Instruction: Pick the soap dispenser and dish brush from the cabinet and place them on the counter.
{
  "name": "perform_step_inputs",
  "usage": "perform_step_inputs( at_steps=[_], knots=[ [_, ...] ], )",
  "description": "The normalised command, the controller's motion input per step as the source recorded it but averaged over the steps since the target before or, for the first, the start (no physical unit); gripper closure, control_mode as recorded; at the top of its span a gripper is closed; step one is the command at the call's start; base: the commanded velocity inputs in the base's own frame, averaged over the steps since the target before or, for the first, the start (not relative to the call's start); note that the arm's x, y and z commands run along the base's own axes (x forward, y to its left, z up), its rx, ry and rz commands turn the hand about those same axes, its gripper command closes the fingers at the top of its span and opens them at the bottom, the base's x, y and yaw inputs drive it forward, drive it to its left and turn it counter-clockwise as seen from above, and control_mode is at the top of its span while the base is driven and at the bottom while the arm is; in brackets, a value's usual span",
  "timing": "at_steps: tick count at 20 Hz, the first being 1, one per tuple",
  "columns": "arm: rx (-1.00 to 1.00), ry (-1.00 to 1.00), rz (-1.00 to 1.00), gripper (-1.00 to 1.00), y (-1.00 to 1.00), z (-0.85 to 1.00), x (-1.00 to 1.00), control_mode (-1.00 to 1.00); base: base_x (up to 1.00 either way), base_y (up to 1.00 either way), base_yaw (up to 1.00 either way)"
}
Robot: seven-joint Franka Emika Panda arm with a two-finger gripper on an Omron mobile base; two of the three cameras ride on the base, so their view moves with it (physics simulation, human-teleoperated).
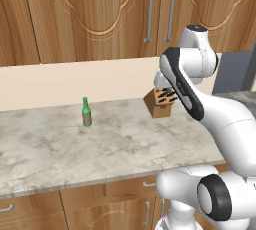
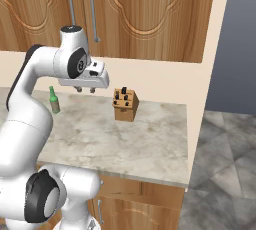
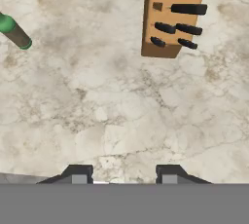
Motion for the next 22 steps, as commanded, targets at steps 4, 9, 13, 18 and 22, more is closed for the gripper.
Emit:
perform_step_inputs(
  at_steps=[4,9,13,18,22],
  knots=[
    [0.01,-0.05,0.0,-1.0,0.0,0.03,-0.08,-1.0,0.0,0.0,0.0],
    [0.06,-0.18,0.0,-1.0,0.0,0.34,-0.17,-1.0,0.0,0.0,0.0],
    [0.06,-0.23,0.01,-1.0,0.0,0.44,-0.15,-1.0,0.0,0.0,0.0],
    [0.04,-0.22,0.0,-1.0,-0.02,0.44,-0.04,-1.0,0.0,0.0,0.0],
    [0.01,-0.22,0.0,-1.0,-0.09,0.44,0.0,-1.0,0.0,0.0,0.0]
  ],
)
